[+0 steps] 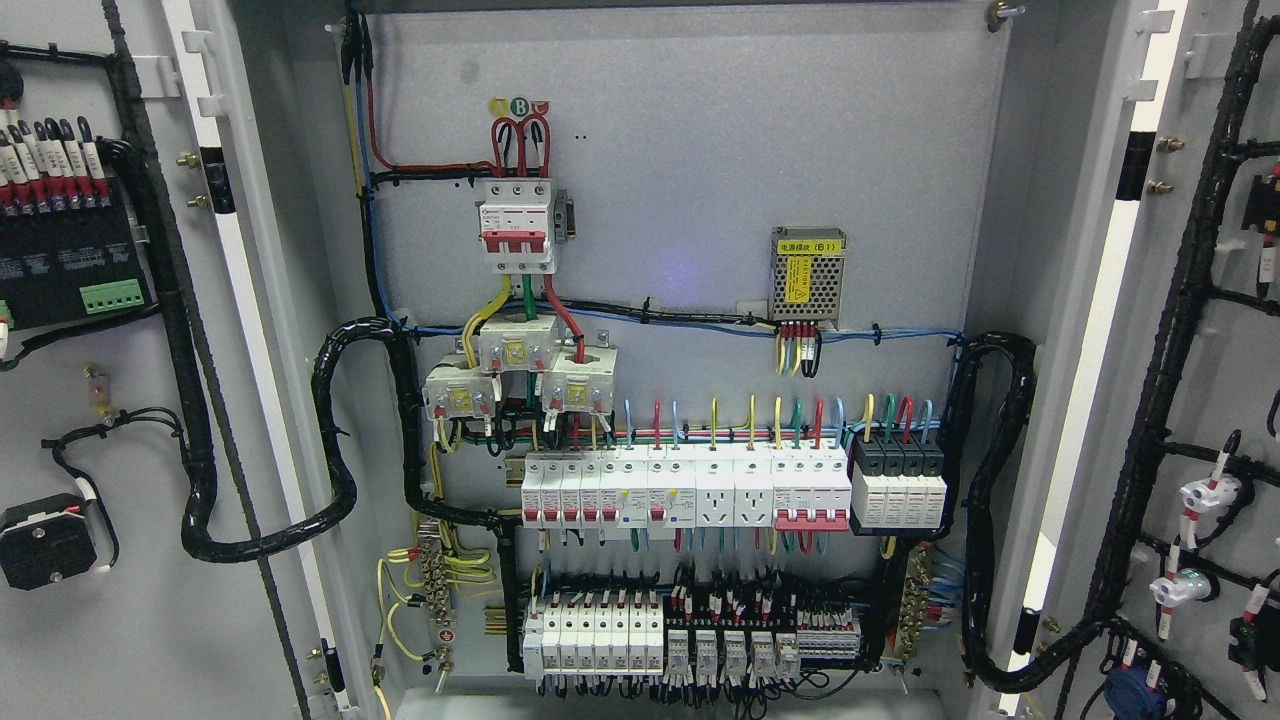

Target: Open door with both hands

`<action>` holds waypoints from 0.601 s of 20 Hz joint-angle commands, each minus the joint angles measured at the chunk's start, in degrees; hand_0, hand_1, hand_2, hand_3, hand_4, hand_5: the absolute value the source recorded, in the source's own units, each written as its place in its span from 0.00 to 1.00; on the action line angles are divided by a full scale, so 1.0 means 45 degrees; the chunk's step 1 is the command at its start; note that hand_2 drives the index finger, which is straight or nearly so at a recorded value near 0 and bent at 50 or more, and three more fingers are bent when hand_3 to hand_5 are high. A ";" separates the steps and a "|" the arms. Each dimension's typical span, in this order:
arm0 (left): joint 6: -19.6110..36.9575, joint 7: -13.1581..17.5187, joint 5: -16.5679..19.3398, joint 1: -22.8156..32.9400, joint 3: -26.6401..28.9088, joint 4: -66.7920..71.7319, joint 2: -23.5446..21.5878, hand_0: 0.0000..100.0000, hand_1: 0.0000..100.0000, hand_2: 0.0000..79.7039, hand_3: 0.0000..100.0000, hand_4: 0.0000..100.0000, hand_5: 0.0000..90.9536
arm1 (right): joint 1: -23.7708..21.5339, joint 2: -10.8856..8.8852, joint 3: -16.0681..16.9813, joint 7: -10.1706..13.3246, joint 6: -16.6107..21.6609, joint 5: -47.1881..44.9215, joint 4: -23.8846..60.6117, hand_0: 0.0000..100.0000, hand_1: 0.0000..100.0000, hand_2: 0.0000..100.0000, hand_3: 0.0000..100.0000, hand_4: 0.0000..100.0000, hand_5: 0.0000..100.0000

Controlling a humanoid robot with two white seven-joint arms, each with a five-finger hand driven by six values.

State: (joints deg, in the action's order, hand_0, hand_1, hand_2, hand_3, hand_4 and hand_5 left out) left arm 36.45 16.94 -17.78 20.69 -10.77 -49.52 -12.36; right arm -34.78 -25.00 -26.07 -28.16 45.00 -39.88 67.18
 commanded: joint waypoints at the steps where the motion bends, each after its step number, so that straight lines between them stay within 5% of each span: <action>1: -0.0052 0.0006 0.0415 -0.1157 -0.0049 0.5844 0.1358 0.00 0.00 0.00 0.00 0.04 0.00 | 0.1163 0.2389 -0.0301 0.0086 0.0353 0.0053 -0.6036 0.00 0.00 0.00 0.00 0.00 0.00; 7: -0.0909 -0.0014 0.1216 -0.2174 0.0243 0.8170 0.2179 0.00 0.00 0.00 0.00 0.04 0.00 | 0.2473 0.3483 0.0302 0.0378 -0.1208 -0.0005 -0.8753 0.00 0.00 0.00 0.00 0.00 0.00; 12: -0.4245 -0.0072 0.1236 -0.2799 0.0497 0.8661 0.2570 0.00 0.00 0.00 0.00 0.04 0.00 | 0.3313 0.3933 0.1298 0.1823 -0.2965 -0.0025 -1.0006 0.00 0.00 0.00 0.00 0.00 0.00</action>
State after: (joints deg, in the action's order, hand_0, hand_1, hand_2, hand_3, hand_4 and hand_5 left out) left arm 24.93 16.89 -13.32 11.63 -10.14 -26.03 -5.64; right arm -24.33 -14.86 -24.83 -22.54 35.38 -39.86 41.60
